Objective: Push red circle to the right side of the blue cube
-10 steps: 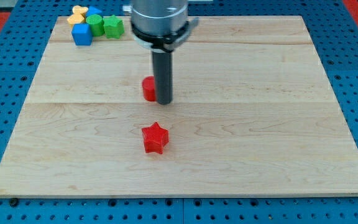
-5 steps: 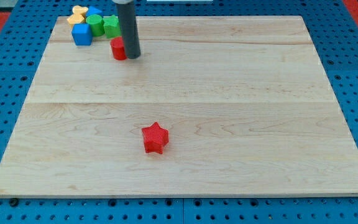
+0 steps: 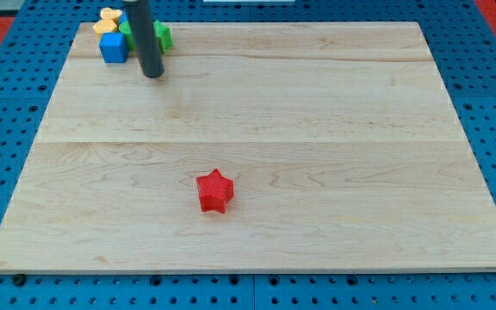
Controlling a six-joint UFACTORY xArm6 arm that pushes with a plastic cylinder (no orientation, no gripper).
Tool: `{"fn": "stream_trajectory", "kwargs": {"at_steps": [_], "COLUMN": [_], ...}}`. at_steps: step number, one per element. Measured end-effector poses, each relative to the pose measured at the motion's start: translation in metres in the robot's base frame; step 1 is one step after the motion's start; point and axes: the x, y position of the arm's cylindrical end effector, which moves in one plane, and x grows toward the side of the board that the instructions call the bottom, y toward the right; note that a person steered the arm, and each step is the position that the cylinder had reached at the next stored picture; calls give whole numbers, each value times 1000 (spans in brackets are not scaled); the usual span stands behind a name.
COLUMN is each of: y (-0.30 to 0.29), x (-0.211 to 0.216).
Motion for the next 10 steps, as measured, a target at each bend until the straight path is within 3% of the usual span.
{"fn": "stream_trajectory", "kwargs": {"at_steps": [2,4,6,8,9,10], "y": [8,4,-5,-33,11,87], "x": [-42,-42,-15,-32,-10,39]}}
